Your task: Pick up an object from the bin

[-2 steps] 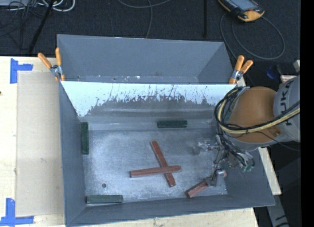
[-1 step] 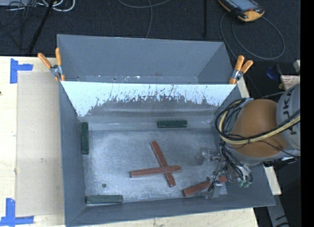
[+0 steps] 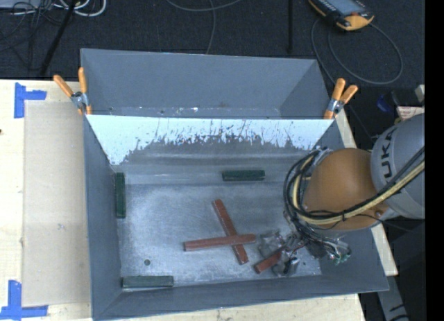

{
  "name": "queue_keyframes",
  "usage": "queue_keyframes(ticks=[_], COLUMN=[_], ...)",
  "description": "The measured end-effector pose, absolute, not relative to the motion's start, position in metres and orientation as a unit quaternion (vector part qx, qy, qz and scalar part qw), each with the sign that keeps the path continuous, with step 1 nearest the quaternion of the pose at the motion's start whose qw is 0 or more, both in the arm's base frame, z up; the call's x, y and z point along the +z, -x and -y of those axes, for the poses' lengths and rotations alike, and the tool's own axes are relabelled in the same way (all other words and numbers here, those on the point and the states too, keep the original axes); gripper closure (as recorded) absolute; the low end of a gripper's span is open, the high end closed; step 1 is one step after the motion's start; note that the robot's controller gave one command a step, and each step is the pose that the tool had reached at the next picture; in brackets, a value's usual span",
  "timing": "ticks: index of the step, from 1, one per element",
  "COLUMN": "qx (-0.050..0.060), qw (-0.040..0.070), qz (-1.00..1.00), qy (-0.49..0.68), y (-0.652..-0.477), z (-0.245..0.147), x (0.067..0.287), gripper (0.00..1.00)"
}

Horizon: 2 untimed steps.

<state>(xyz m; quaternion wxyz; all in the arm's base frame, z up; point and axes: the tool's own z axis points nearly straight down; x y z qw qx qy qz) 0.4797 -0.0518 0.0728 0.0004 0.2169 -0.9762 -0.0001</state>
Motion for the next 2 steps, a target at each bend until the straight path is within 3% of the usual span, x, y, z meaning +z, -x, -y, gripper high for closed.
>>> queue_keyframes(ticks=[1, 2], qx=[0.0, 0.0], qw=[0.0, -0.001], qz=[0.976, 0.975], qy=[-0.217, -0.223], y=[-0.48, -0.491], z=[0.052, 0.059], x=[0.073, 0.22], gripper=[1.0, 1.0])
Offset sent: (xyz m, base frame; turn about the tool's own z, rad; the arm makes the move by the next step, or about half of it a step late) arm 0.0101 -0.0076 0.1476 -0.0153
